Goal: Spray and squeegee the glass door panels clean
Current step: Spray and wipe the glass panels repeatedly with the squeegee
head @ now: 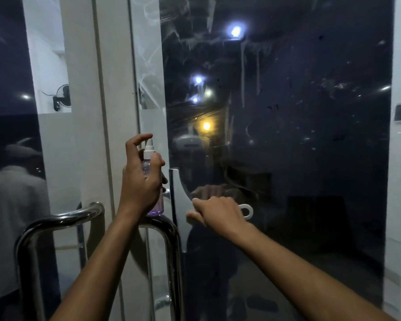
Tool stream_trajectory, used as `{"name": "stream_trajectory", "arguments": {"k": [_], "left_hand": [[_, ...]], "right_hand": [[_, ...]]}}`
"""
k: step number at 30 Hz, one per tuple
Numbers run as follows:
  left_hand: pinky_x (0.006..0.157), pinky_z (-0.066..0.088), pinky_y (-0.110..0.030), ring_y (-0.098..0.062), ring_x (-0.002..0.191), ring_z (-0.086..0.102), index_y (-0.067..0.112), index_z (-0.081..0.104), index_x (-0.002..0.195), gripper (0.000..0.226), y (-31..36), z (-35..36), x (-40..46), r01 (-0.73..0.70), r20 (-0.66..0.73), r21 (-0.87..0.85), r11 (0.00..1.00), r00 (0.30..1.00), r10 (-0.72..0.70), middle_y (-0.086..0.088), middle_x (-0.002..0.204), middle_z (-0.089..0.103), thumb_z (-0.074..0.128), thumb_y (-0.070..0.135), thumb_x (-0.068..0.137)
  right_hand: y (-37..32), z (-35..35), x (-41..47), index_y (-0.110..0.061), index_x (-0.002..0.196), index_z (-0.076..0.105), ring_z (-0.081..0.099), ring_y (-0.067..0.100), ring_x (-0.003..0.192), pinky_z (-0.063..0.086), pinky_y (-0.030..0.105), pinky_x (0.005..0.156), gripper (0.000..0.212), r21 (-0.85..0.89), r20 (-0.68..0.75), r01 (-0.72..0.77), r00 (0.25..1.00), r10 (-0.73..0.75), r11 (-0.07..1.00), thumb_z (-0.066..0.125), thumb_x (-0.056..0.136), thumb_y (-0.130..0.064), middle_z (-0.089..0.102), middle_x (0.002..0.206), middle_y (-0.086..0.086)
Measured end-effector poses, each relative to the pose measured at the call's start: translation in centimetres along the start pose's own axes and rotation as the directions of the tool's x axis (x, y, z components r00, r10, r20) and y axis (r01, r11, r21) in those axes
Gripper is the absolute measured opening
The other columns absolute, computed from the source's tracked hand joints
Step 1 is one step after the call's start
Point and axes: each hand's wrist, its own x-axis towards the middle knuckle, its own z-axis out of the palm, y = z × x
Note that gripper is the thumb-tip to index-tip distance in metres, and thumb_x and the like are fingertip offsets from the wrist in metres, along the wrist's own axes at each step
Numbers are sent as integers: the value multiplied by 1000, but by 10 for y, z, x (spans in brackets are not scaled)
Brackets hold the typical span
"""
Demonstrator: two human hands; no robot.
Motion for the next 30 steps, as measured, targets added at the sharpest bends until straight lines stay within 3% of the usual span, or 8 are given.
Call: {"name": "stream_trajectory", "arguments": {"k": [8, 13, 16, 19, 21, 24, 27, 30], "left_hand": [[58, 58, -27, -12, 58, 61, 28, 34, 135, 36, -3, 4, -1, 30, -6, -34, 999, 1000, -31, -9, 86, 60, 45, 12, 105], [57, 57, -28, -14, 57, 61, 25, 35, 137, 36, 9, 6, -6, 28, -16, -58, 998, 999, -29, -10, 87, 60, 45, 12, 105], [55, 57, -31, -19, 58, 61, 27, 35, 135, 35, 19, -1, -17, 24, -38, -113, 993, 999, -28, -3, 86, 60, 45, 11, 106], [56, 57, -32, -20, 62, 61, 36, 37, 131, 36, 23, -14, -46, 62, -50, -185, 981, 996, -72, -1, 87, 60, 45, 13, 106], [58, 57, -29, -18, 64, 62, 40, 38, 129, 36, 21, -21, -69, 84, -55, -207, 975, 994, -97, -2, 88, 61, 46, 15, 105], [60, 58, -33, -19, 69, 64, 46, 41, 128, 34, 16, -28, -98, 122, -64, -167, 978, 989, -134, -6, 91, 62, 49, 28, 100], [57, 60, -37, -16, 67, 65, 46, 42, 127, 35, 11, -27, -115, 156, -56, -108, 982, 985, -163, -5, 92, 63, 49, 31, 96], [53, 58, -34, -18, 64, 63, 42, 43, 127, 35, 10, -20, -127, 144, -33, -95, 985, 988, -148, 0, 90, 62, 48, 26, 96]], "right_hand": [[47, -1, -37, -26, 98, 48, 65, 37, 92, 35, 38, 64, 39, -25, -19, -113, 993, 113, 993, 33, 99, -63, 69, 99, 11], [-18, 39, -17, -25, 113, 54, 63, 37, 99, 38, 40, 72, 38, 311, 17, -159, 987, 162, 937, 37, 101, -56, 68, 106, 13], [-27, 88, -31, -27, 120, 56, 64, 32, 102, 44, 39, 77, 40, 556, 14, -263, 952, 307, 789, 39, 100, -56, 71, 108, 7], [-27, 141, -78, -27, 115, 60, 68, 17, 98, 53, 33, 79, 50, 783, 102, -381, 858, 503, 491, 39, 94, -67, 71, 100, -6], [-33, 164, -103, -26, 107, 61, 68, 11, 91, 50, 17, 69, 48, 836, 142, -420, 787, 600, 352, 40, 91, -66, 69, 90, -9], [-48, 162, -99, -17, 105, 65, 65, -1, 83, 47, 11, 66, 44, 905, 81, -335, 740, 667, 262, 45, 92, -53, 70, 87, -7], [-54, 135, -64, -12, 109, 67, 65, 5, 91, 49, 16, 75, 31, 961, 10, -202, 714, 700, 191, 51, 100, -37, 71, 96, -6], [-47, 127, -47, -21, 99, 62, 63, 13, 91, 46, 24, 77, 28, 955, 0, -203, 729, 684, 216, 49, 99, -45, 65, 89, -11]]}}
